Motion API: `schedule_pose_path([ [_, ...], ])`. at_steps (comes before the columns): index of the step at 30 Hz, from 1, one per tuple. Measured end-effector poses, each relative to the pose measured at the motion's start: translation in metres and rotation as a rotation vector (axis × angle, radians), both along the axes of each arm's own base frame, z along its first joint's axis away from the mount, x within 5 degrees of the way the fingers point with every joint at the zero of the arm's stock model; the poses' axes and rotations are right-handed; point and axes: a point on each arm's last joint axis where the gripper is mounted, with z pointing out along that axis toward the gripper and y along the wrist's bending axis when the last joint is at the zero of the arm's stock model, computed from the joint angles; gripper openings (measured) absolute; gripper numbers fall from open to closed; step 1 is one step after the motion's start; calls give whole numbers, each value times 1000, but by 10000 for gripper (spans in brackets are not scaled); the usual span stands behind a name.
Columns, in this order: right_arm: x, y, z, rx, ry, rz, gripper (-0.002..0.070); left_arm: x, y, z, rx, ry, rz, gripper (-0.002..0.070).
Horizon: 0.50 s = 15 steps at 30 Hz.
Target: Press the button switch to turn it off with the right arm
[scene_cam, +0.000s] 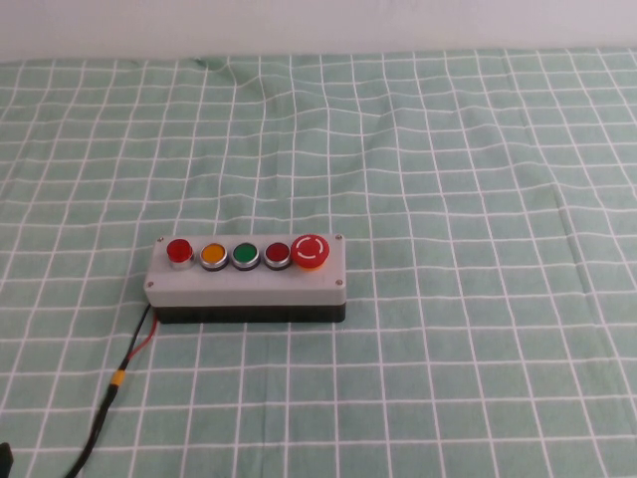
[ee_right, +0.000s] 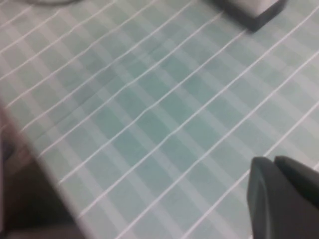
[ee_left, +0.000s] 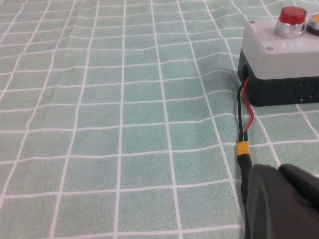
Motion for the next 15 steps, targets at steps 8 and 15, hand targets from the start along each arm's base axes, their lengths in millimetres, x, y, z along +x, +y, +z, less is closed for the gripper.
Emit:
schedule_pose_path([
  [8,6,-28,-23,214,-361,-337,-16,0,0,0,0,0,0,-3],
  [15,-1,-48,-69,190,-450,-591,-16,0,0,0,0,0,0,-3],
])
